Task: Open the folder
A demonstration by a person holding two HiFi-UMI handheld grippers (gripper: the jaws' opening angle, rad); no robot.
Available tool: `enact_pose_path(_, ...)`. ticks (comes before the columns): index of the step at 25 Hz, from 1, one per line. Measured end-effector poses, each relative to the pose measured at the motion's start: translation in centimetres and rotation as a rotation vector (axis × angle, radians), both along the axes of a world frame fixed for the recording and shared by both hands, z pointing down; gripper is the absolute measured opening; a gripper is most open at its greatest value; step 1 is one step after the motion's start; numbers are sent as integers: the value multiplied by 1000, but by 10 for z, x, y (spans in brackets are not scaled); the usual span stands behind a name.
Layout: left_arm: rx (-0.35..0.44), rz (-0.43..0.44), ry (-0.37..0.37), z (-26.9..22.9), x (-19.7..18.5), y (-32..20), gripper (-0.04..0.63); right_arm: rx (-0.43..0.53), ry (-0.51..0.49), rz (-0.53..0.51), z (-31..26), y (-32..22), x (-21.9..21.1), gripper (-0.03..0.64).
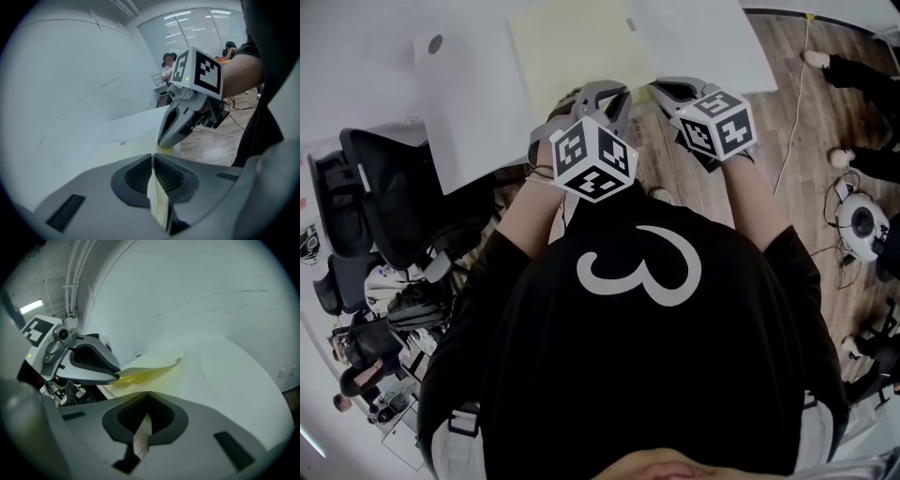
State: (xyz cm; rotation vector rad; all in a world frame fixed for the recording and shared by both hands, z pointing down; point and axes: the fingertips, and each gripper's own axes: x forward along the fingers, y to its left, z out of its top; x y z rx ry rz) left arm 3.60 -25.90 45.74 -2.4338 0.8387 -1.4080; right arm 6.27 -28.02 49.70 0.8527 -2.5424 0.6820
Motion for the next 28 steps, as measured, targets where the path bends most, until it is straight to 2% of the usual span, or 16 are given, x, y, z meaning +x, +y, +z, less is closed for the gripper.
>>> enact_pose_path(22,26,-32,9,-10,-14,-2,20,-12,60,-1,1,3,-10,21)
enact_pose_path(28,78,-48,24,-24,-18,-5,21,0,108,-2,3,5,-12,23)
